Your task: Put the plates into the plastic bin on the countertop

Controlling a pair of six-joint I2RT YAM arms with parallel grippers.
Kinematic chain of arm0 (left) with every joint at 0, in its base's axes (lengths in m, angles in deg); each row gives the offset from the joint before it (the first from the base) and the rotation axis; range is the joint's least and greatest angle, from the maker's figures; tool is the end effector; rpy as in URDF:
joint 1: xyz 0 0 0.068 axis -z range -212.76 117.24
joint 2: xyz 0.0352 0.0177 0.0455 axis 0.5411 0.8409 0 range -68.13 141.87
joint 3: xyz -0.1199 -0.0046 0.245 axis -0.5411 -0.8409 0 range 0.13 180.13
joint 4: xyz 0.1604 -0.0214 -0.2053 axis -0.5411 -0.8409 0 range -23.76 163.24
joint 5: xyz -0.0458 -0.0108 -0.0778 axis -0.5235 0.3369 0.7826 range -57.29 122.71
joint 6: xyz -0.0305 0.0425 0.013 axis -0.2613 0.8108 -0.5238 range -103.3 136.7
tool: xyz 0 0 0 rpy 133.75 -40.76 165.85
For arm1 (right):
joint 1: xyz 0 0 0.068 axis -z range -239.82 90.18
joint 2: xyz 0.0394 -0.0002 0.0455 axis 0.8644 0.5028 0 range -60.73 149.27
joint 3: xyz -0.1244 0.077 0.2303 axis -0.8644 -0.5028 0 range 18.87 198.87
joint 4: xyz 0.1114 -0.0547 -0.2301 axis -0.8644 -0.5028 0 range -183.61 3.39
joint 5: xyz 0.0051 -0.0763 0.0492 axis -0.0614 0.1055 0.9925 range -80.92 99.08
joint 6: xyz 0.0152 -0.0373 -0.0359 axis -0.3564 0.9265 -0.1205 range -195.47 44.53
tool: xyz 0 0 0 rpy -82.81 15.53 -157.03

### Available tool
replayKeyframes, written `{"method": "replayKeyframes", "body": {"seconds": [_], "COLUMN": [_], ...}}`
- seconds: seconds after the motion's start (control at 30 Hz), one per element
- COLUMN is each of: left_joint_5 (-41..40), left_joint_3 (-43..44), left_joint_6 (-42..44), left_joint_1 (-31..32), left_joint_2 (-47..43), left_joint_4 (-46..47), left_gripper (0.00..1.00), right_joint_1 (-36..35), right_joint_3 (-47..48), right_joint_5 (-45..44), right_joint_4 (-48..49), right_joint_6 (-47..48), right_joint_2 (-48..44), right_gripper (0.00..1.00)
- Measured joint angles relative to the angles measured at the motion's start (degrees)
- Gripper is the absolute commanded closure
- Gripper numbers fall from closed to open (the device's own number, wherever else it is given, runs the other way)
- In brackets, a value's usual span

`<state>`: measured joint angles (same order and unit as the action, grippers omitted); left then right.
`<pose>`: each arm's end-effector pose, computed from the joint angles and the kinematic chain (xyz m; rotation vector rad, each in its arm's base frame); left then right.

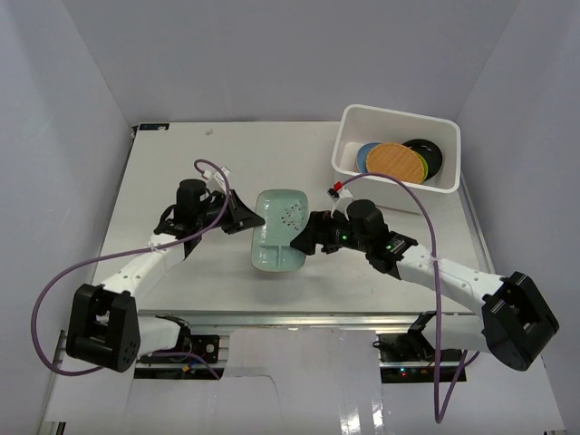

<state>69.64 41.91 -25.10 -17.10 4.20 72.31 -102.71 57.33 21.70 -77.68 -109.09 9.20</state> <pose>0.2530 -0.0931 0.2388 -0.0978 2.2623 -1.2510 0.1926 0.1896 0.2431 -0.3264 2.0946 1.0575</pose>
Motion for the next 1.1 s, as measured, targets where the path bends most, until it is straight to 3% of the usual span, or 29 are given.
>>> {"method": "replayKeyframes", "body": {"seconds": [0.07, 0.1, 0.13, 0.17, 0.2, 0.3, 0.33, 0.4, 0.43, 0.53, 0.63, 0.9, 1.1], "left_joint_5": [0.7, 1.1, 1.2, 1.3, 1.2, 1.4, 1.4, 3.2, 4.0, 5.0, 4.2, -0.8, -2.5], "left_joint_3": [-0.2, -0.2, -0.2, -0.2, -0.2, -0.1, -0.1, 0.1, 0.2, 0.6, 1.5, 3.4, 0.3], "left_joint_6": [0.5, 0.7, 1.0, 1.4, 1.7, 3.0, 3.3, 2.6, 2.5, 4.1, 6.8, 15.6, 18.4], "left_joint_1": [0.0, 0.0, 0.0, 0.0, 0.0, -0.2, -0.2, -0.3, -0.3, -0.1, -0.1, -0.1, 0.0], "left_joint_2": [-2.1, -3.2, -4.3, -5.1, -6.2, -8.4, -8.9, -9.9, -10.6, -13.0, -16.4, -28.9, -37.9], "left_joint_4": [-2.0, -2.6, -3.2, -3.8, -4.2, -5.6, -5.7, -5.9, -6.2, -8.1, -11.9, -22.6, -23.9], "left_gripper": [1.00, 1.00, 1.00, 1.00, 0.96, 0.77, 0.57, 0.36, 0.21, 0.05, 0.02, 0.02, 0.02], "right_joint_1": [-0.3, -0.4, -0.5, -0.6, -0.7, -0.7, -0.6, -0.7, -0.8, 0.1, 5.5, 30.2, 41.7], "right_joint_3": [0.0, 0.0, 0.0, 0.0, 0.0, 0.0, 0.0, 0.2, 0.4, 2.9, 7.9, 30.6, 35.4], "right_joint_5": [-0.3, -0.1, -0.1, 0.0, 0.2, -0.9, -0.8, -0.9, -0.8, -1.1, -0.5, -2.1, -6.1], "right_joint_4": [1.3, 2.0, 2.8, 3.7, 4.7, 5.8, 6.1, 6.1, 5.4, 1.3, -3.8, -9.3, -10.3], "right_joint_6": [-1.1, -2.1, -2.4, -3.4, -4.1, -7.4, -7.9, -7.4, -7.3, -6.1, -5.0, -2.8, -1.1], "right_joint_2": [0.0, 0.0, 0.0, -0.1, -0.1, -0.4, -0.4, -0.6, -0.6, -0.6, -0.5, 4.9, 10.4], "right_gripper": [0.26, 0.52, 0.65, 0.85, 0.90, 0.92, 0.92, 0.92, 0.92, 0.92, 0.92, 0.92, 0.92]}}
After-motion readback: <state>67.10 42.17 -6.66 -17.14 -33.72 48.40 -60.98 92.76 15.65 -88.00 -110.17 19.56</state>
